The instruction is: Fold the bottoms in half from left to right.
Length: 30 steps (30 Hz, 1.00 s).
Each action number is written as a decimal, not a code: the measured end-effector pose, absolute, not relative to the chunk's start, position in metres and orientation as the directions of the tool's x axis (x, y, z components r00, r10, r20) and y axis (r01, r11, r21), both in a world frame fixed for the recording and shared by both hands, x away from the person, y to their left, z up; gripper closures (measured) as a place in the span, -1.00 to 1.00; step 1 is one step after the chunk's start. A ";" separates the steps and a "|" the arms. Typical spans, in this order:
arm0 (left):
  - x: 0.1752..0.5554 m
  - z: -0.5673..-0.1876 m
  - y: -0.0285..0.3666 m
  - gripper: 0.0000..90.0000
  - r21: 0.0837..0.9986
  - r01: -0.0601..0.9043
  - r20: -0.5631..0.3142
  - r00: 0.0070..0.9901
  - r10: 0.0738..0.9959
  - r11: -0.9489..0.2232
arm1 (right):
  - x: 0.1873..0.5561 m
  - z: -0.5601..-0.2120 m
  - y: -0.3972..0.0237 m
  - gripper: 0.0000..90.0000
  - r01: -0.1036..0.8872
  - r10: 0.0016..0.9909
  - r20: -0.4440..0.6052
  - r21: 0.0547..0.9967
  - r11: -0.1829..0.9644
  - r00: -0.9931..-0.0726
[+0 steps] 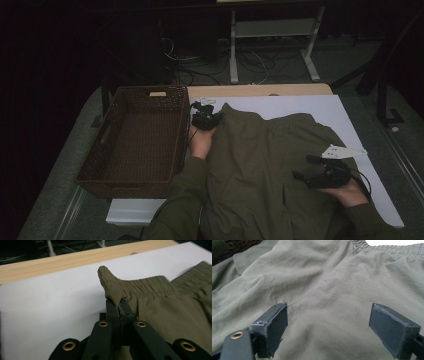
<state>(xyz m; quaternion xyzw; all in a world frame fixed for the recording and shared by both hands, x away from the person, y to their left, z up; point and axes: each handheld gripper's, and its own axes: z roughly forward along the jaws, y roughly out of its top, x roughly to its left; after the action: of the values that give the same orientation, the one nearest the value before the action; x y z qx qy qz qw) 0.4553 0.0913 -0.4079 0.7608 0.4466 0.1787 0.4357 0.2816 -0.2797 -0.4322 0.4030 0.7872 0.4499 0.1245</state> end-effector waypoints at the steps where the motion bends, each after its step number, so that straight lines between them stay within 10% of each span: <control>1: 0.455 -0.407 0.091 0.96 0.824 0.523 -0.122 0.541 0.832 -0.220 | 0.282 -0.432 -0.280 -0.66 0.522 0.746 0.167 0.809 0.270 -0.644; 30: 0.452 -0.371 0.070 0.96 0.863 0.467 -0.188 0.650 0.736 -0.192 | 0.281 -0.432 -0.280 -0.67 0.521 0.745 0.165 0.809 0.272 -0.646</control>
<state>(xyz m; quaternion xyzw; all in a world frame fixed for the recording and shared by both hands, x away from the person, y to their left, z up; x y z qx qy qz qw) 0.4521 0.0701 -0.3714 0.7601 0.3959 0.1353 0.4973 0.2815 -0.2804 -0.4320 0.4019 0.7877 0.4499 0.1246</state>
